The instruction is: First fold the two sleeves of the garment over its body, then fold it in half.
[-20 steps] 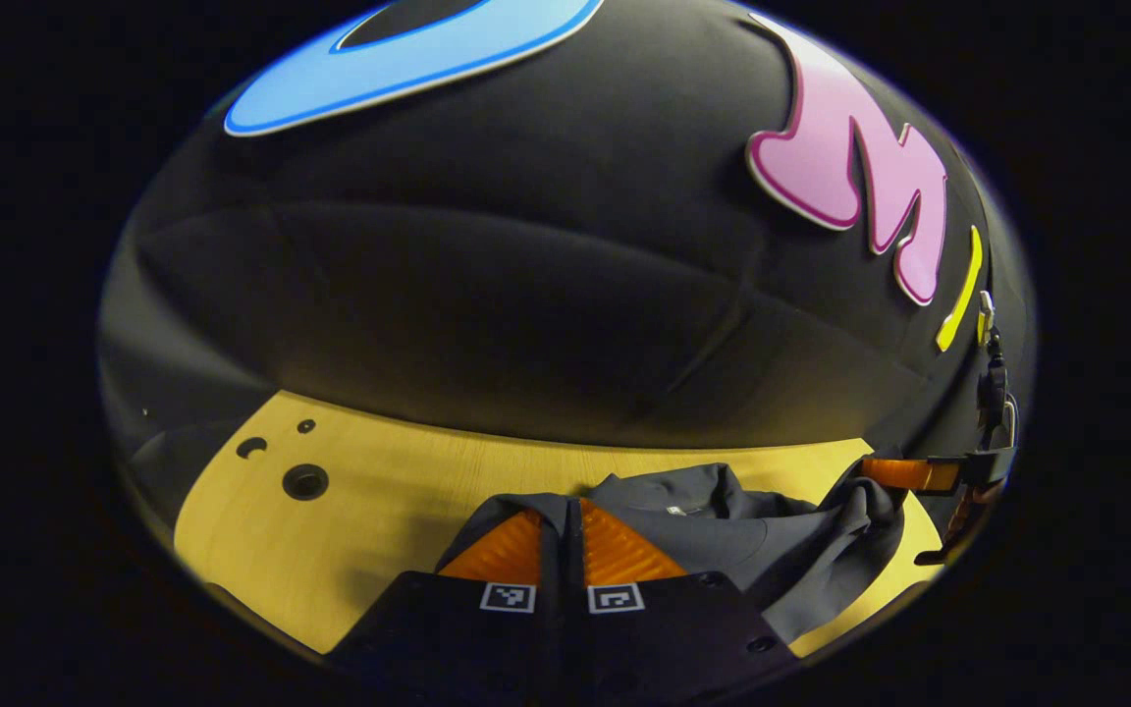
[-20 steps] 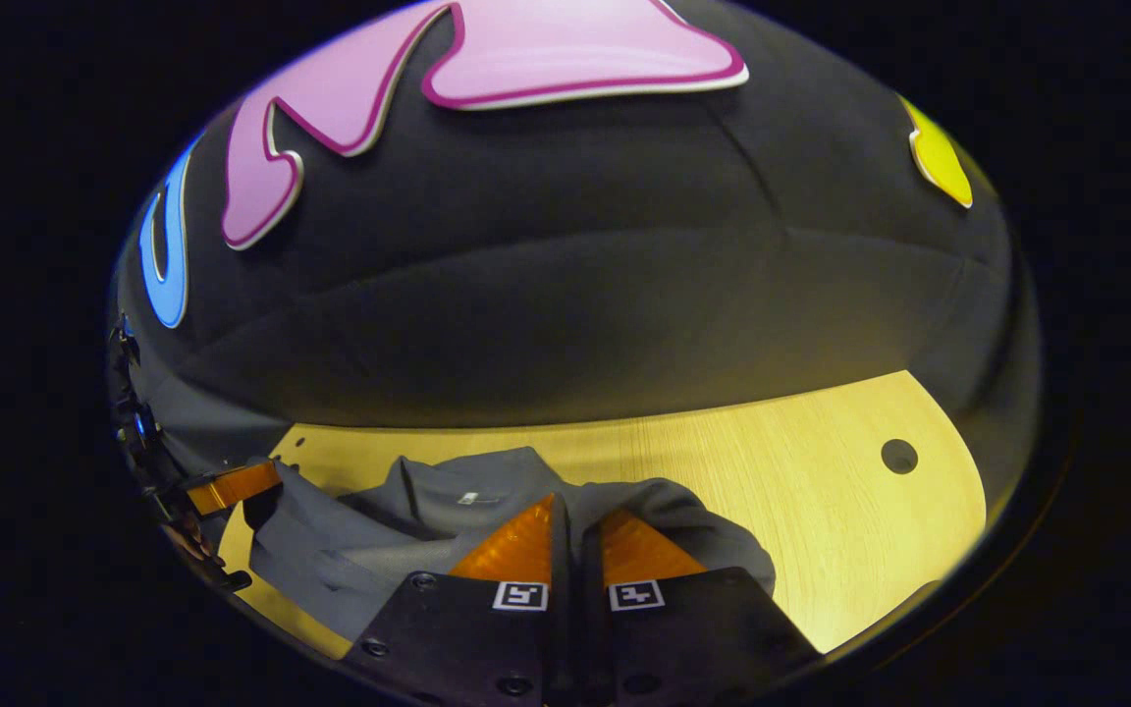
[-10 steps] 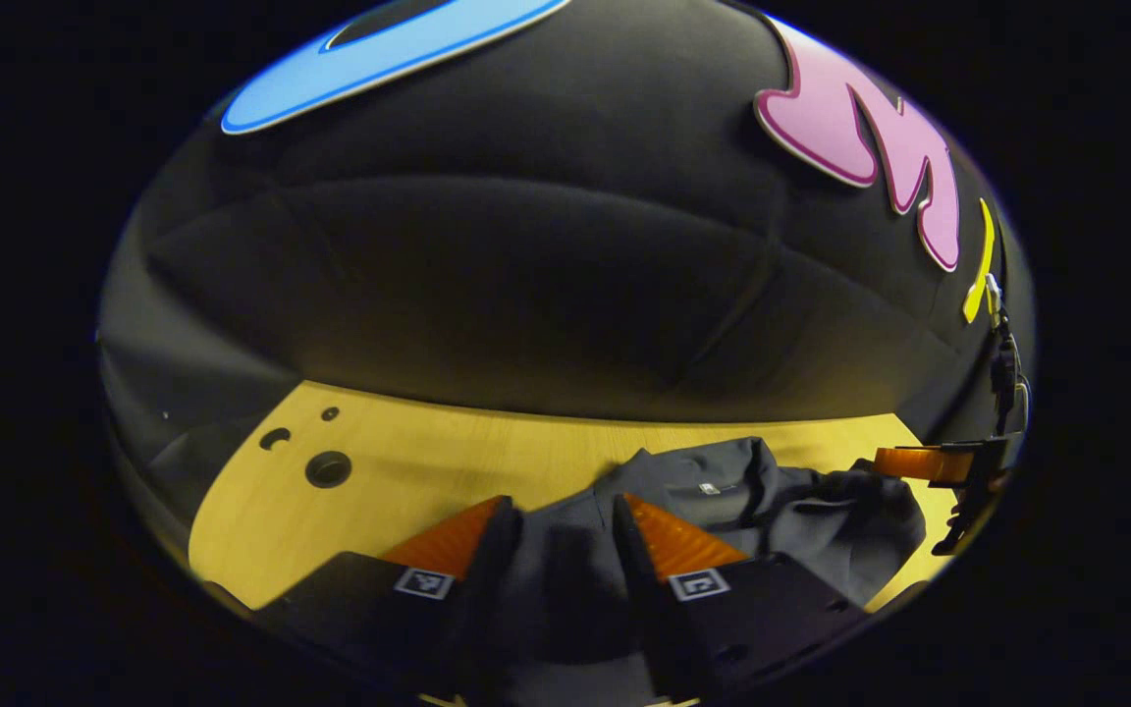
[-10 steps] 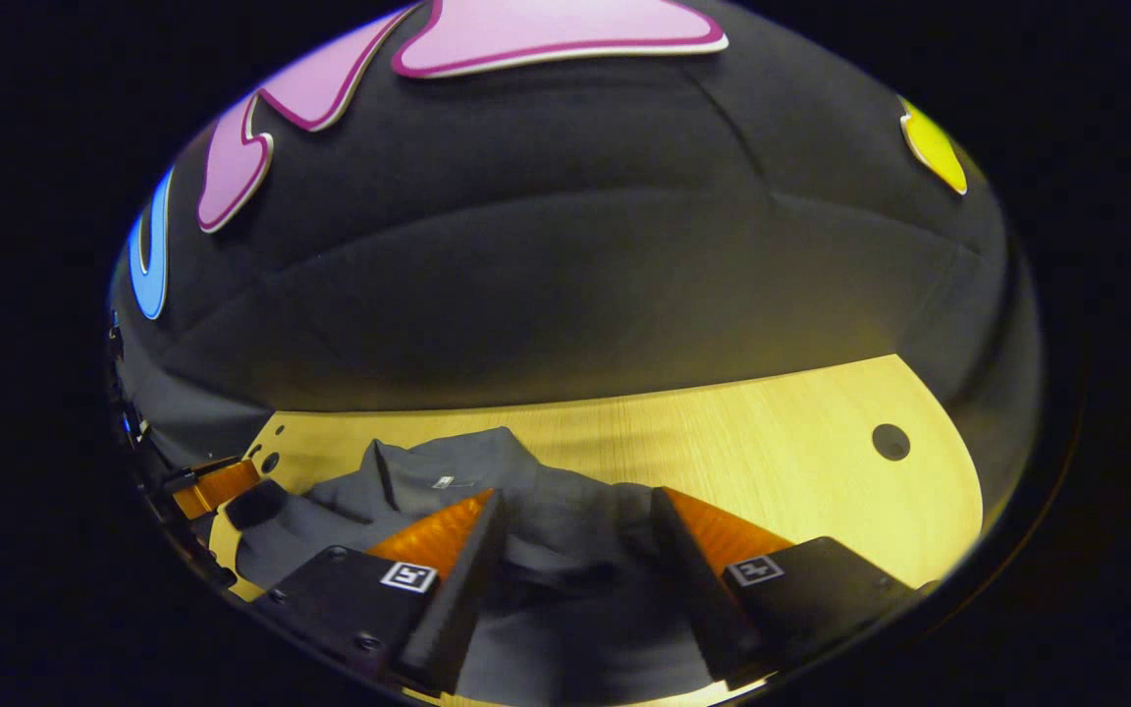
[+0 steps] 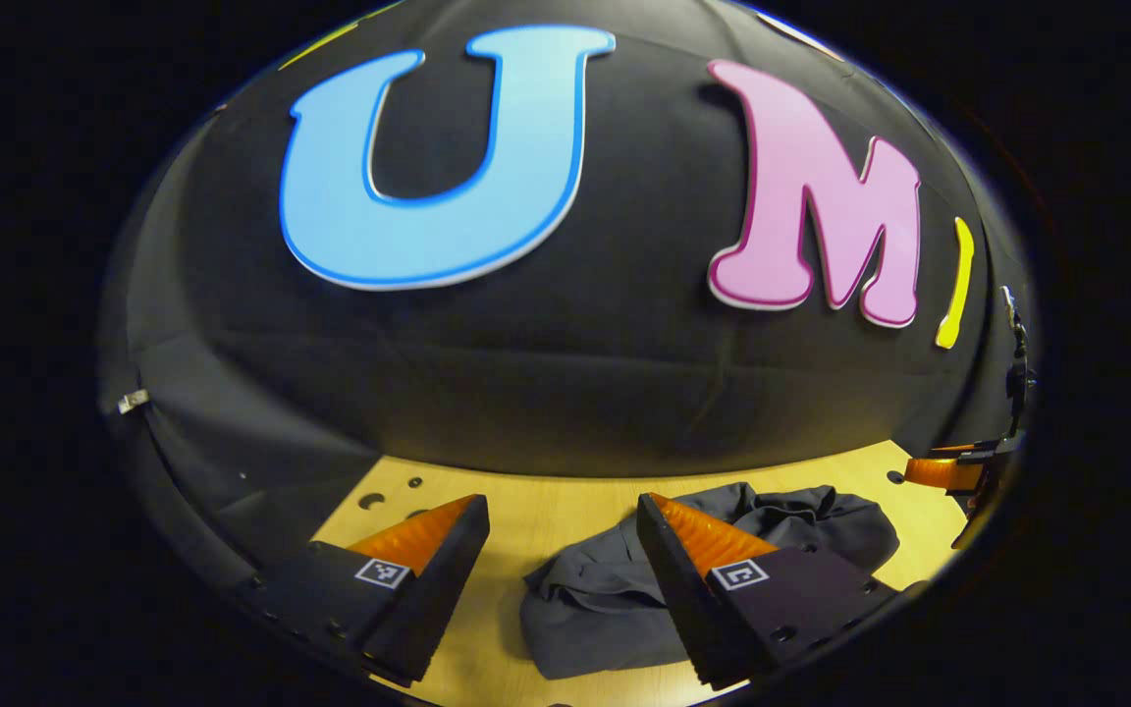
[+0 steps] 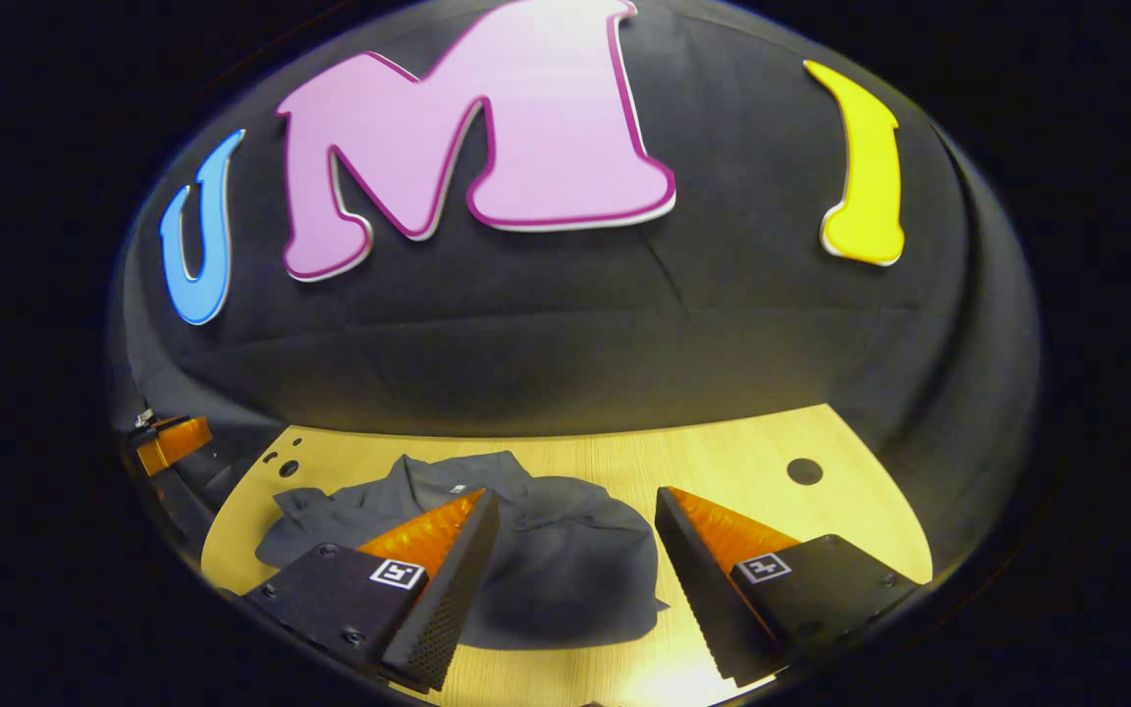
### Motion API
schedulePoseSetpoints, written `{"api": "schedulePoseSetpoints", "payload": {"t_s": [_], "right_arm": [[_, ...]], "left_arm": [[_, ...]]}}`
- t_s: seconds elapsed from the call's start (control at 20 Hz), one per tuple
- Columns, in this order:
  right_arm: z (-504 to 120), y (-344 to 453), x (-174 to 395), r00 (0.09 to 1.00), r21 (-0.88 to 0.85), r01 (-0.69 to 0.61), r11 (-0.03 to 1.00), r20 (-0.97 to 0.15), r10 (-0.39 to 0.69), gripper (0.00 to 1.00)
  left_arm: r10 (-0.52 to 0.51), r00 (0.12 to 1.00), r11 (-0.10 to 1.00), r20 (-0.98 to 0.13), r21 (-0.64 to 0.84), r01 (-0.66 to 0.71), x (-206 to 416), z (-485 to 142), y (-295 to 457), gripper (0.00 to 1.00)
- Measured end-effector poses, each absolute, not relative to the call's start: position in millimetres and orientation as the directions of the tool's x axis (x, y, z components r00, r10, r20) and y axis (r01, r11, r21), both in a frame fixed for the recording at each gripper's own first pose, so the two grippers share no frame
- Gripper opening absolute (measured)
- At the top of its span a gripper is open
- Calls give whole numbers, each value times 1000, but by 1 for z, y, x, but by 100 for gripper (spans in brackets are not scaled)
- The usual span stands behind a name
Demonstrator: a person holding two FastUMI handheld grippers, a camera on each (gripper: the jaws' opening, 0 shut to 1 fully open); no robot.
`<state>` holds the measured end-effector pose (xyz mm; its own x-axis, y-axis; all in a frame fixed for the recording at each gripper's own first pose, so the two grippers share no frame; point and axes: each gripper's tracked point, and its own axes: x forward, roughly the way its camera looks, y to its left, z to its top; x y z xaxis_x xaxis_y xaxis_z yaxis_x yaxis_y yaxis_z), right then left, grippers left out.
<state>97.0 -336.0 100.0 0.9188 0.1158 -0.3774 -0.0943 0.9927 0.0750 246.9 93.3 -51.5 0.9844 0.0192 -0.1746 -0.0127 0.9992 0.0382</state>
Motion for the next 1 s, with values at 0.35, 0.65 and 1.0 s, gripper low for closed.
{"api": "schedulePoseSetpoints", "payload": {"t_s": [0.35,0.65,1.0], "right_arm": [[148,-328,2,957,57,-101,993,-268,113,99],[156,-311,-75,960,85,-119,989,-246,137,98],[151,-293,-137,957,124,-133,983,-243,160,98]], "left_arm": [[-3,997,1000,-73,-7,3,135,-14,81,95],[-11,998,1000,-58,3,11,56,-20,79,95],[-9,998,1000,-55,-13,8,-7,-32,72,95]]}}
